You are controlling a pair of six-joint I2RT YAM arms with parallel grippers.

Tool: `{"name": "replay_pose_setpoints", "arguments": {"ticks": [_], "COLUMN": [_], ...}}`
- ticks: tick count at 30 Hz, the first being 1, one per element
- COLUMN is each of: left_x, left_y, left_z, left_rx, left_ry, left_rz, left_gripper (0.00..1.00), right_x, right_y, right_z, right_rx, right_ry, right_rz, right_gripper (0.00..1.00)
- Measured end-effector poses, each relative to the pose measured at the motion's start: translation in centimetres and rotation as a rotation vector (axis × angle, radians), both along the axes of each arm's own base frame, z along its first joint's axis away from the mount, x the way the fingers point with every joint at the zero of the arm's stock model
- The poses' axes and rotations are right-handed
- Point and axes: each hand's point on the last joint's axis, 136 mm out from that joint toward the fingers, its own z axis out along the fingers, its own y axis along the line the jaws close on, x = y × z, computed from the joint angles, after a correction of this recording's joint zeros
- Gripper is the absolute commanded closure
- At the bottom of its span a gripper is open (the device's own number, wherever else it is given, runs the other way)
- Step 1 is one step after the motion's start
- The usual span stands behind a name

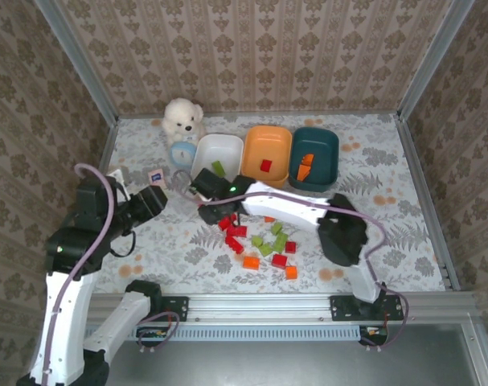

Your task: Sort the legos into containers by color

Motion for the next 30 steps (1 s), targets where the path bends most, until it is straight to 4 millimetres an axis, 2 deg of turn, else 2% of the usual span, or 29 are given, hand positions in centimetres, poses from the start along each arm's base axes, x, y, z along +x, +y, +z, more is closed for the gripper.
{"name": "replay_pose_setpoints", "arguments": {"ticks": [3,6,9,11,14,17,21,26,30], "left_x": [0.7,1.5,2.2,2.7,3.7,4.6,5.6,5.9,5.6], "left_y": [-2.6,-6.2,-10.2,-12.7,-14.9,-16.7,-18.4,-19.0,-19.4], "left_z": [-1.9,-3.3,-4.7,-6.2,-7.7,-8.4,-7.7,-7.2,-7.1], "left_rx": [-0.009,0.007,0.031,0.051,0.067,0.076,0.076,0.072,0.076], "left_ry": [0.062,0.102,0.133,0.164,0.188,0.192,0.160,0.132,0.125], "left_rz": [-0.114,-0.253,-0.383,-0.445,-0.487,-0.520,-0.554,-0.567,-0.587], "left_gripper": [0.38,0.38,0.37,0.37,0.37,0.37,0.38,0.37,0.37], "right_x": [1.2,4.1,7.2,9.1,10.6,12.4,14.0,14.2,13.6], "right_y": [-4.7,-11.7,-19.2,-24.3,-28.8,-31.3,-33.1,-34.4,-35.2], "right_z": [4.0,6.0,5.9,4.9,3.1,0.7,-2.9,-6.6,-8.2], "right_rx": [0.085,0.127,0.130,0.106,0.057,-0.001,-0.083,-0.170,-0.206], "right_ry": [-0.031,-0.058,-0.057,-0.043,0.006,0.072,0.159,0.248,0.295], "right_rz": [-0.115,-0.294,-0.501,-0.649,-0.792,-0.886,-0.952,-0.993,-1.009], "right_gripper": [0.68,0.68,0.68,0.68,0.69,0.69,0.68,0.67,0.65]}}
